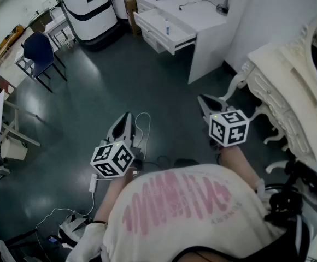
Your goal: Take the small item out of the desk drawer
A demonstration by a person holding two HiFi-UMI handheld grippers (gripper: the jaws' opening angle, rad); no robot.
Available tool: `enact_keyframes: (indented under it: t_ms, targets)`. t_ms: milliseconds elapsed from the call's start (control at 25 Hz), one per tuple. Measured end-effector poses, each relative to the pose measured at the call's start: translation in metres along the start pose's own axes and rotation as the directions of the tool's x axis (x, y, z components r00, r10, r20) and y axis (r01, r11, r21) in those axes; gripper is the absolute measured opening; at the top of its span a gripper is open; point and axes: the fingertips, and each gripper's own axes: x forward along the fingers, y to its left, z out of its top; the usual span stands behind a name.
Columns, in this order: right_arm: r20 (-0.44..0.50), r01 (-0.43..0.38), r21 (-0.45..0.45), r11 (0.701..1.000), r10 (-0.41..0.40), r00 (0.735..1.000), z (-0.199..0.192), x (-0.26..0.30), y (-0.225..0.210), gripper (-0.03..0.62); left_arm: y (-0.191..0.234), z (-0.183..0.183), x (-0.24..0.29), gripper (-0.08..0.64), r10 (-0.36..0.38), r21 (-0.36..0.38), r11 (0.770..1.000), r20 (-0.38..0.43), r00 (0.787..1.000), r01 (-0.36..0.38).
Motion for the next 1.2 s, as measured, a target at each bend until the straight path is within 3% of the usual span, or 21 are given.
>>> enact_keyframes:
  t_ms: [440, 600, 1000, 1200]
  targets:
    - [-0.010, -0.031, 0.022, 0.999, 0.031, 0.999, 0.008, 0.055, -0.023, 0.017, 0.024, 0.001, 0.047, 0.029, 0.020, -0.017, 1.000, -0.017, 1.000, -0.020]
    - [0.008, -0.055, 0.045, 0.997, 0.054, 0.998, 0.031, 0.099, -0.047, 0.017, 0.041, 0.021, 0.084, 0.029, 0.037, -0.028, 0.999, 0.017, 0.999, -0.037]
    - [0.048, -0.137, -0.024, 0.990, 0.138, 0.989, 0.116, 0.217, -0.128, 0.017, 0.062, 0.081, 0.225, 0.029, 0.060, -0.025, 0.998, 0.125, 0.990, -0.057]
    - [0.063, -0.167, -0.030, 0.985, 0.169, 0.984, 0.142, 0.256, -0.155, 0.017, 0.067, 0.097, 0.270, 0.029, 0.093, -0.012, 0.996, 0.147, 0.985, -0.092]
